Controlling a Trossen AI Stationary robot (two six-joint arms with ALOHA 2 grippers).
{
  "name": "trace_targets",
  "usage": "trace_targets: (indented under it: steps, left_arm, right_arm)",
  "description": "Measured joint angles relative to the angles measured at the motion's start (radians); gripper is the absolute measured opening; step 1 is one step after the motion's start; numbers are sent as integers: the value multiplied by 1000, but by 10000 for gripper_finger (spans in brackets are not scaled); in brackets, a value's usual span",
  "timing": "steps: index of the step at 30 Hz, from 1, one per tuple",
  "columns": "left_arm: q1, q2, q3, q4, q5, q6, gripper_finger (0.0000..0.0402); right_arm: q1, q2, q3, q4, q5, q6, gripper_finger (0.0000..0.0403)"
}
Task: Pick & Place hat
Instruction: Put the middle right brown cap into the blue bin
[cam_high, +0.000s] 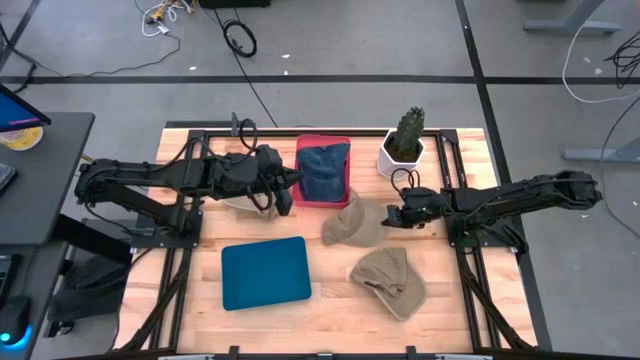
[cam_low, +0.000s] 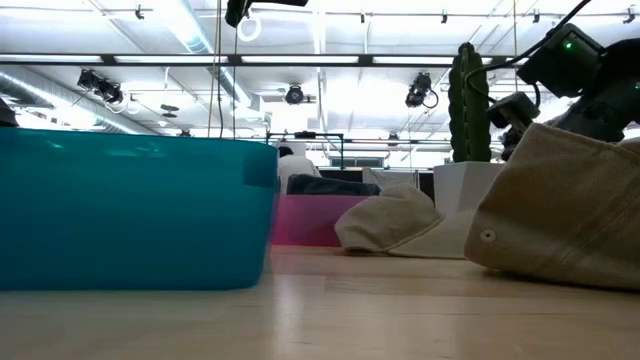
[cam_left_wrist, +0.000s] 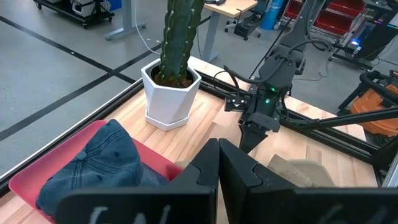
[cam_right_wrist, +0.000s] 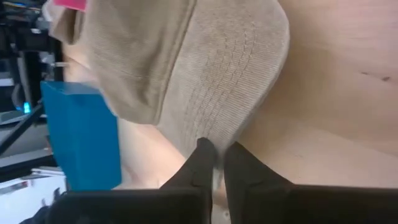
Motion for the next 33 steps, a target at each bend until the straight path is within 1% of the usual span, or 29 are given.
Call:
trace_targets:
  steps: [7,13,18,21,24,29,33]
  left_arm:
    - [0,0,0,0,0,0,12]
    - [0,0,0,0,-8,0,12]
    - [6,0,0,0,-24,-1,12]
    - [15,0,0,0,-26,-2,12]
    - [24,0,0,0,-27,-5,12]
    - [37,0,0,8,-26,-8,12]
    - [47,0,0,51,-26,-11,12]
  right_arm:
    - [4,-109,-1,-10,-11,25,3]
    - [43,-233,34,-55,-12,41,1]
    - [84,-315,108,-164,-16,29,0]
    - [107,-347,169,-227,-18,-4,0]
    - [126,-366,230,-254,-18,-41,0]
    - [144,-370,328,-248,-18,-134,0]
    - [150,-370,393,-226,-18,-249,0]
